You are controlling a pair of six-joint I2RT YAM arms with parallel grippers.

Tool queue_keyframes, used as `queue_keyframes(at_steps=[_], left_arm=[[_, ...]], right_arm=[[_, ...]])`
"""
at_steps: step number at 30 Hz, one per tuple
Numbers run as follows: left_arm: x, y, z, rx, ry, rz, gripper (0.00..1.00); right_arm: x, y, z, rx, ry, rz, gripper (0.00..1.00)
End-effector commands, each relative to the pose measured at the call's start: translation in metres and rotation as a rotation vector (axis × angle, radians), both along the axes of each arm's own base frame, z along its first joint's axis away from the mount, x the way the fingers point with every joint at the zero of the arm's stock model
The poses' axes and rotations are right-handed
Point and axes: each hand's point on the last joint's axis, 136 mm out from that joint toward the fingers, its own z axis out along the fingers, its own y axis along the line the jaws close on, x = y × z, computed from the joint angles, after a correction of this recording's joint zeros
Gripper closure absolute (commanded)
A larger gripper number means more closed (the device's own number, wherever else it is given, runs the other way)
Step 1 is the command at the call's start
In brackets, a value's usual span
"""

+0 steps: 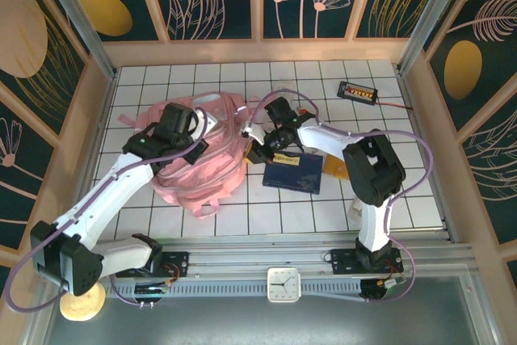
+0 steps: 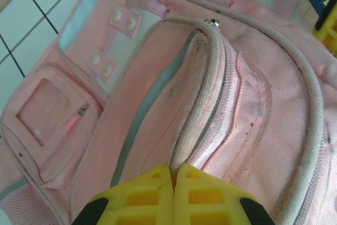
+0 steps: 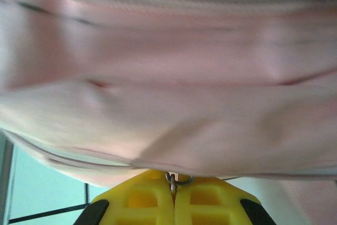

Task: Pack the student bag

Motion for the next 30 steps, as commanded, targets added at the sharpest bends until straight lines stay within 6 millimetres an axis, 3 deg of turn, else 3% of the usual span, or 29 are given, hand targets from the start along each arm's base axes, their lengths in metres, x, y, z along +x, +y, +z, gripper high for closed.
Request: queue_keyframes(at_steps=[1, 8, 13, 18, 22, 25, 30], left_arm=[[0.03, -0.01, 0.032, -0.109, -0.104, 0.133, 1.0], [0.05, -0.043, 0.027, -0.21, -0.032, 0.246, 1.0], [0.065, -0.064, 0.018, -0.273, 0.047, 0.319, 1.0], [0.083, -0.072, 0.009, -0.205, 0.045, 0.349, 1.0], [0.094, -0.079, 0.012, -0.197, 0.052, 0.356, 1.0], [0.103, -0.097, 0.009, -0.262, 0.105, 0.364, 1.0], [0.108, -0.125, 0.012, -0.433, 0.19, 0.396, 1.0]], right_arm=[[-0.021, -0.006, 0.01, -0.108, 0.081, -0.06, 1.0], [-0.03, -0.006, 0.023, -0.173, 0.232, -0.266, 1.0], [-0.022, -0.013, 0.031, -0.197, 0.304, -0.466, 1.0], [-0.027, -0.021, 0.045, -0.233, 0.271, -0.494, 1.0], [-0.045, -0.025, 0.05, -0.231, 0.279, -0.451, 1.0], [-0.047, -0.02, 0.048, -0.229, 0.281, -0.465, 1.0], [-0.031, 0.002, 0.044, -0.181, 0.294, -0.614, 1.0]])
